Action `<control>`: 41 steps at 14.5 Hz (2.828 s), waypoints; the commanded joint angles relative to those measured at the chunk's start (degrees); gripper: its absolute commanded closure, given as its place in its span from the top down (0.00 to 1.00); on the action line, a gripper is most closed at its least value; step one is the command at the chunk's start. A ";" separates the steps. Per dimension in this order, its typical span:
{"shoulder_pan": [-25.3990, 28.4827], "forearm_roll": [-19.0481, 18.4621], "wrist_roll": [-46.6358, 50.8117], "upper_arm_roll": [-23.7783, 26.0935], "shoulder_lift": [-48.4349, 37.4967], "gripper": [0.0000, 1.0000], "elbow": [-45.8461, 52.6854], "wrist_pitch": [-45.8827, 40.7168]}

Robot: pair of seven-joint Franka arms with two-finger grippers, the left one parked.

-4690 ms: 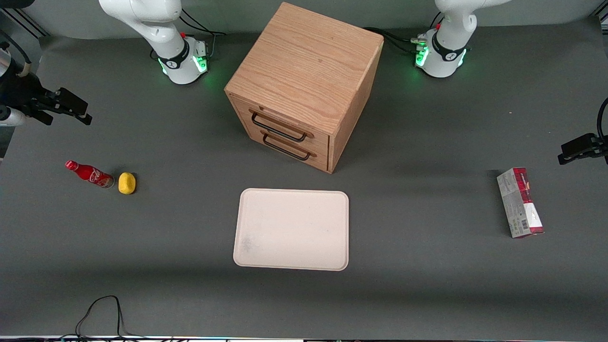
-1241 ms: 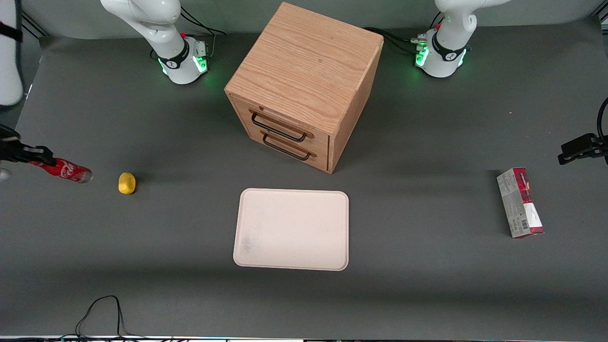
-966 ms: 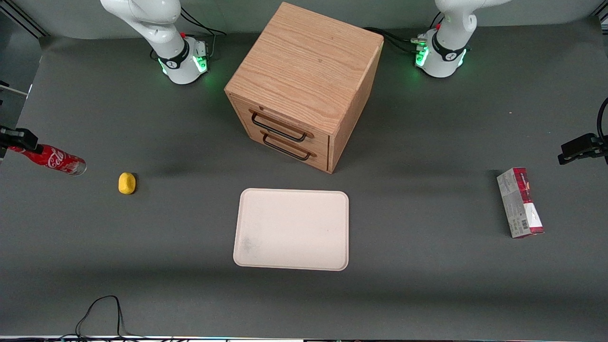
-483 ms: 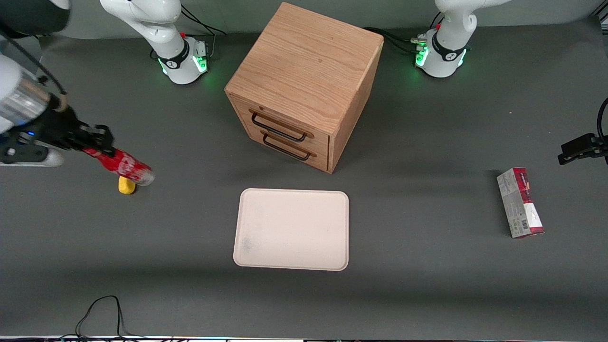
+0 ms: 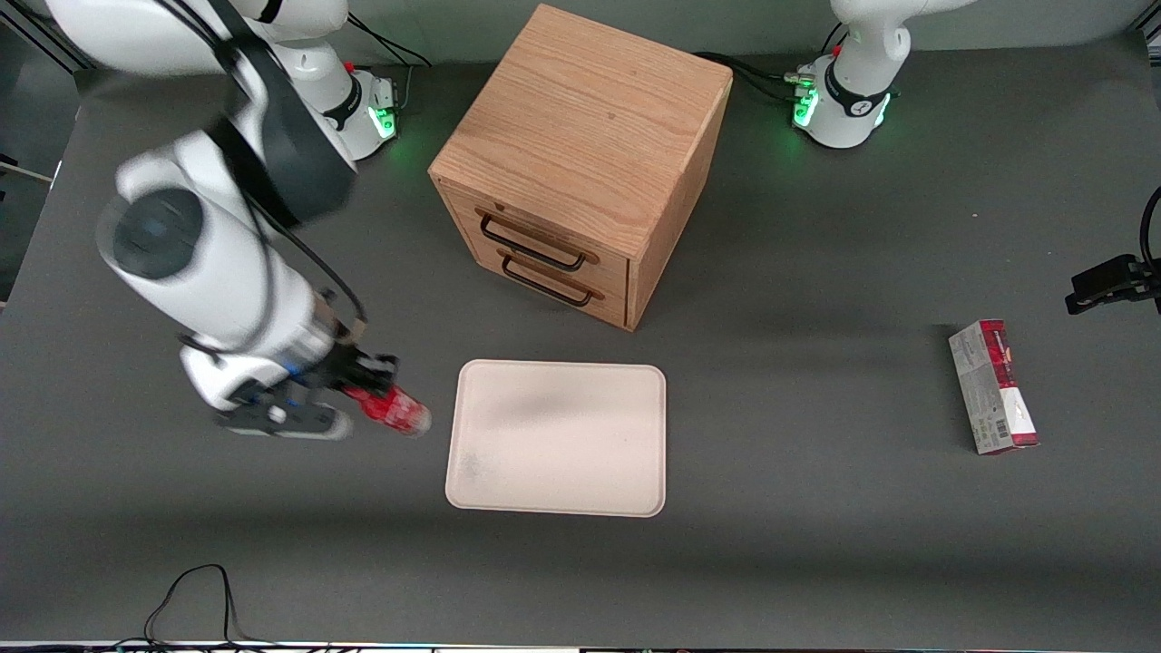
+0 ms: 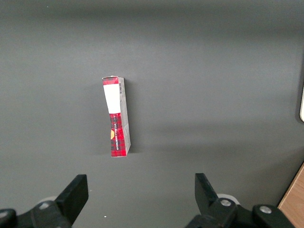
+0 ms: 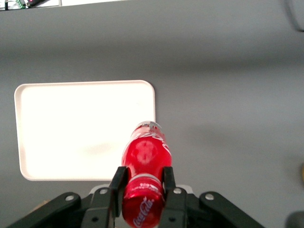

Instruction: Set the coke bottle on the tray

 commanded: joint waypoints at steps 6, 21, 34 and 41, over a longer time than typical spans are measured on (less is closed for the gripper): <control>4.44 -4.99 1.54 -2.42 16.05 0.00 8.54 7.22; 3.83 -6.76 1.46 -5.66 6.68 1.00 -5.59 16.02; -9.34 16.97 -33.88 -19.82 -37.79 1.00 -32.49 -7.26; -10.06 17.60 -33.09 -19.91 -46.17 1.00 -35.23 -11.14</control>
